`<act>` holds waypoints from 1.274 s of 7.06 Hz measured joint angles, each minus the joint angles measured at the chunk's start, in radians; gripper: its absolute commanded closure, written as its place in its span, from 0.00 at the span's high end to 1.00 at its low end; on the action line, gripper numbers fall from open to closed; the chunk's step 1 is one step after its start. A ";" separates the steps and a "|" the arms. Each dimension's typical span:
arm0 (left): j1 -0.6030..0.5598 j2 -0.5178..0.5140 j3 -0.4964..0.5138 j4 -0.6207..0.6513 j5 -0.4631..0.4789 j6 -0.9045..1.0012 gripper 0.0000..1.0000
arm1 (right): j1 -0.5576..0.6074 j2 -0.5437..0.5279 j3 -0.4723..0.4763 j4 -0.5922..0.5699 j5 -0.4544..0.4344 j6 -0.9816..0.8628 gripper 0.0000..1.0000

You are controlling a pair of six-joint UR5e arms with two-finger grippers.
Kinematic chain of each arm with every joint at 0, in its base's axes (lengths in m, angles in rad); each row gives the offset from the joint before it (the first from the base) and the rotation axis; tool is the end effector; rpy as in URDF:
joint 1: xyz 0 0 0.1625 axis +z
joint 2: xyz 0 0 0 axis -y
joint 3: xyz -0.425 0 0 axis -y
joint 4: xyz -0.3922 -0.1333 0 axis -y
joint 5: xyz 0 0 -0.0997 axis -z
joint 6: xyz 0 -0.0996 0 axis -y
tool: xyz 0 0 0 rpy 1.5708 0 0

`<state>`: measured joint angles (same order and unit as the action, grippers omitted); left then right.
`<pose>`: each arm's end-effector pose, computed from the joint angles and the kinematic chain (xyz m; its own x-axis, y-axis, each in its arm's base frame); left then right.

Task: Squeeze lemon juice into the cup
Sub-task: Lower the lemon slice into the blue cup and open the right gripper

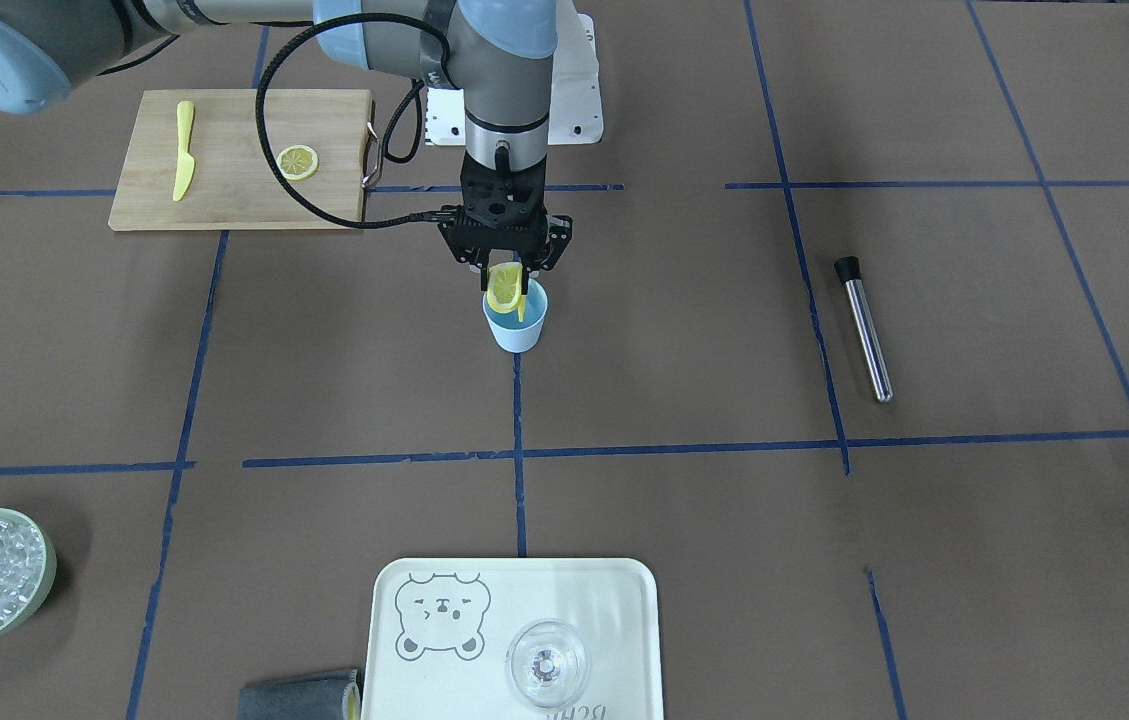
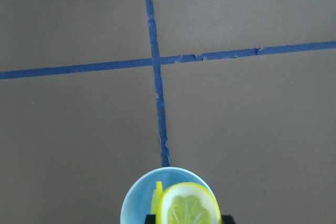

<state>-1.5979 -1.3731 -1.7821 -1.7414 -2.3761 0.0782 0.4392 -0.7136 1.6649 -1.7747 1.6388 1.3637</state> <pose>-0.0728 -0.4175 0.6235 0.6962 0.1897 -0.6924 -0.0278 0.9709 0.2380 -0.5704 -0.4078 0.1265 0.7283 0.1155 0.6755 -0.2378 0.9671 0.0910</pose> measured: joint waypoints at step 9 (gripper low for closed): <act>0.001 0.000 0.009 0.000 0.001 0.000 1.00 | 0.002 -0.001 0.008 0.000 0.007 -0.037 1.00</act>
<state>-1.5970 -1.3732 -1.7728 -1.7414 -2.3751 0.0779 0.4417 -0.7151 1.6733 -1.7747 1.6461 1.3271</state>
